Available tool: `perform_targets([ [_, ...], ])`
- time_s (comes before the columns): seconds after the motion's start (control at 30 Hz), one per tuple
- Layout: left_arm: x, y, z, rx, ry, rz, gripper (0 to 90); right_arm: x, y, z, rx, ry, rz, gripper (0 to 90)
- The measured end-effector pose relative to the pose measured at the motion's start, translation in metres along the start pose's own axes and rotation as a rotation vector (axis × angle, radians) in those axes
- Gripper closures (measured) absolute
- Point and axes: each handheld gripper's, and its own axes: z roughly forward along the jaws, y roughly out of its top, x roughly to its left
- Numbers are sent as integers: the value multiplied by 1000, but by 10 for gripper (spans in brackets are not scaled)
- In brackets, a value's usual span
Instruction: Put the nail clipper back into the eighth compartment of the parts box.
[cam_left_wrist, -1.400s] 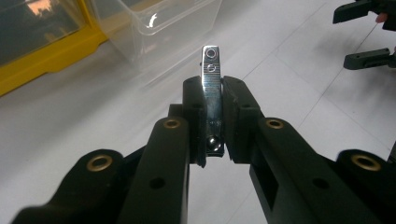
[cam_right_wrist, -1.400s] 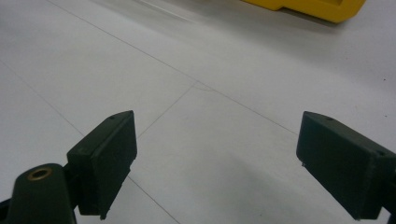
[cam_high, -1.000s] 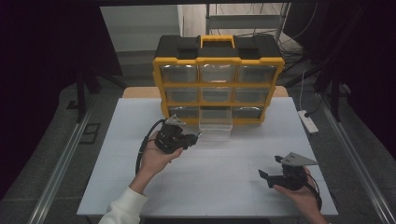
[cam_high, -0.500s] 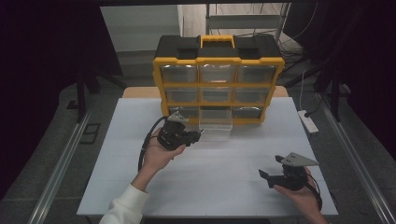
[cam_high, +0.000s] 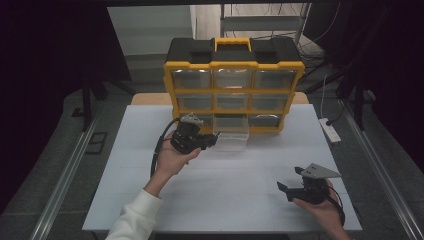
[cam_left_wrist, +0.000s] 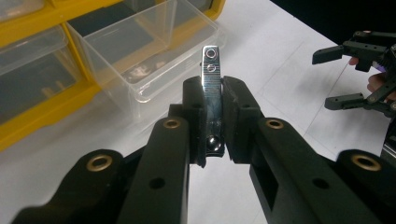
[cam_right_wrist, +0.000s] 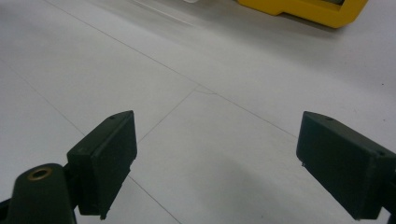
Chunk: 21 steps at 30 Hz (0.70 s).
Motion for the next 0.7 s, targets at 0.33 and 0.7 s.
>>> perform_targets([
  [0.33,-1,14,12,11,7,22,799,-1,-1,0,4,-1,0,125],
  [0.7,3,24,22,13,19,31,799,-1,-1,0,1,0,6,124],
])
